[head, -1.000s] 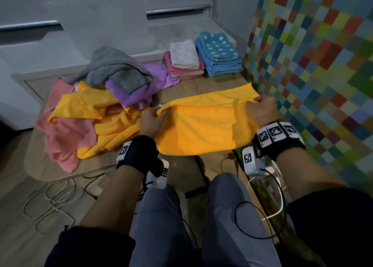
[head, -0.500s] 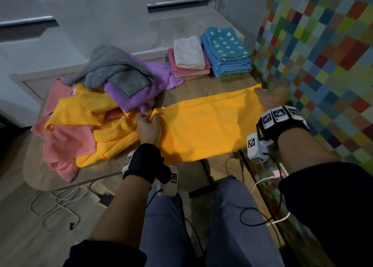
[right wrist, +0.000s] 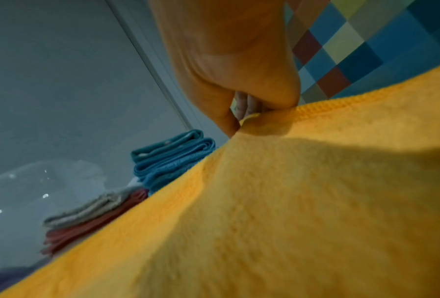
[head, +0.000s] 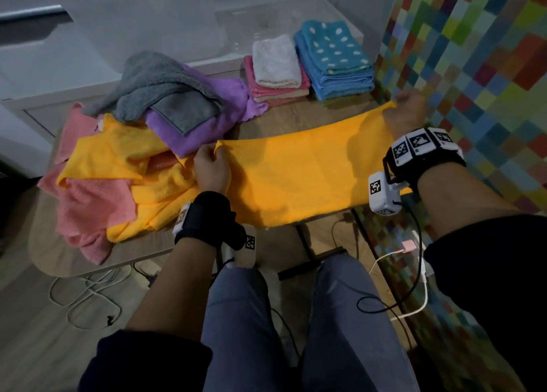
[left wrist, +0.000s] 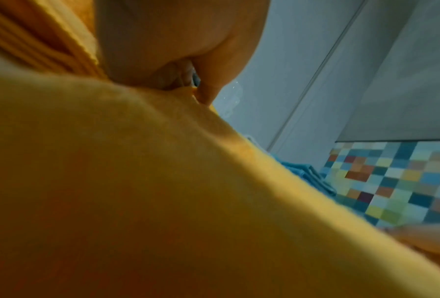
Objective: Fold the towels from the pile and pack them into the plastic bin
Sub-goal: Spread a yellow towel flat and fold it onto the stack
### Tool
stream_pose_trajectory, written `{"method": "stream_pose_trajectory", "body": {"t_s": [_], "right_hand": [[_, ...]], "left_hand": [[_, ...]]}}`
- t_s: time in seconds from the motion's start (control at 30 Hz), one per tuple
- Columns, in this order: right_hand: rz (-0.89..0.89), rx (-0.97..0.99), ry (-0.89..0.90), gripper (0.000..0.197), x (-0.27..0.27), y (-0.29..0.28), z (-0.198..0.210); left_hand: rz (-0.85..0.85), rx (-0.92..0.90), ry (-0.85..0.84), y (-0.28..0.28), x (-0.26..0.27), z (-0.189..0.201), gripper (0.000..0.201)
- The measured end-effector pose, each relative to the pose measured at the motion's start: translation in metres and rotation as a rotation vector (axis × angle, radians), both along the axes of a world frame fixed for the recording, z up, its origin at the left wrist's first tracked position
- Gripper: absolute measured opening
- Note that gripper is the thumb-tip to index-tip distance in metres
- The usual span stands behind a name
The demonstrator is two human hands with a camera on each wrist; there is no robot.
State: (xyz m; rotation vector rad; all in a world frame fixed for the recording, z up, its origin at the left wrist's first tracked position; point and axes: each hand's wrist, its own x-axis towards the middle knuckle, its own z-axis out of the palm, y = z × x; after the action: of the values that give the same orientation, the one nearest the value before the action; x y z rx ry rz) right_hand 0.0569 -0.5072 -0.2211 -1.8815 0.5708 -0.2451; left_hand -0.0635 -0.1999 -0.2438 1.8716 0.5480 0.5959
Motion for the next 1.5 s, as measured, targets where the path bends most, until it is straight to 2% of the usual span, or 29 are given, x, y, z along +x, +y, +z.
{"method": "stream_pose_trajectory", "body": {"t_s": [0.03,0.13,0.27,0.3,0.37,0.43,0.53,0.6,0.63,0.7,0.8,0.87,0.93,1.03,1.23,1.33,1.43,1.5], "right_hand": [[0.015,-0.026,0.023,0.016,-0.002,0.000,0.003],[-0.064,-0.110,0.067,0.037,0.008,-0.003,-0.004],[-0.148,-0.250,0.101,0.039,0.009,0.002,0.001],[-0.131,-0.259,0.103,0.039,0.006,0.002,0.003],[-0.053,-0.324,0.104,0.037,0.005,0.000,0.001],[0.049,-0.415,0.061,0.025,0.000,0.004,0.002],[0.175,-0.668,-0.008,0.015,-0.021,0.018,0.012],[0.363,-0.679,0.047,0.030,-0.031,0.027,0.010],[0.460,-0.658,0.109,0.029,-0.036,0.029,0.005],[0.551,-0.672,0.184,0.012,-0.041,0.028,-0.005],[0.562,-0.772,0.129,0.027,-0.049,0.026,-0.016],[0.537,-0.786,0.086,0.032,-0.057,0.030,-0.019],[0.535,-0.791,0.063,0.034,-0.063,0.033,-0.023],[0.520,-0.793,0.053,0.035,-0.066,0.035,-0.028],[0.480,-0.855,-0.050,0.036,-0.078,0.040,-0.040],[0.470,-0.911,-0.060,0.039,-0.083,0.040,-0.046],[0.461,-0.918,-0.039,0.040,-0.084,0.041,-0.048],[0.440,-0.917,-0.052,0.041,-0.084,0.043,-0.048]], "left_hand": [[-0.001,0.034,0.032,0.001,-0.001,-0.001,0.023],[0.012,0.077,0.059,0.001,-0.002,-0.001,0.024],[-0.021,0.169,0.105,-0.003,0.000,-0.003,0.023],[-0.050,0.220,0.152,-0.004,0.002,-0.004,0.026],[-0.108,0.347,0.328,-0.007,0.004,-0.005,0.044],[-0.140,0.443,0.445,-0.009,0.007,-0.001,0.057],[-0.179,0.475,0.489,-0.009,0.011,0.009,0.048],[-0.227,0.449,0.493,-0.007,0.012,0.011,0.039],[-0.254,0.423,0.454,-0.007,0.013,0.011,0.033],[-0.317,0.315,0.318,-0.004,0.014,0.013,0.016],[-0.373,0.145,0.239,0.004,0.011,0.023,0.029],[-0.392,0.052,0.292,0.012,0.009,0.031,0.028],[-0.470,-0.028,0.439,0.016,0.007,0.040,0.027],[-0.590,-0.059,0.572,0.018,0.004,0.041,0.010],[-0.547,-0.035,0.458,0.020,0.004,0.042,0.011],[-0.396,-0.114,0.287,0.030,0.015,0.032,0.048],[-0.242,-0.240,0.105,0.033,0.017,0.027,0.033],[-0.138,-0.213,0.027,0.029,0.013,0.023,0.027]]}}
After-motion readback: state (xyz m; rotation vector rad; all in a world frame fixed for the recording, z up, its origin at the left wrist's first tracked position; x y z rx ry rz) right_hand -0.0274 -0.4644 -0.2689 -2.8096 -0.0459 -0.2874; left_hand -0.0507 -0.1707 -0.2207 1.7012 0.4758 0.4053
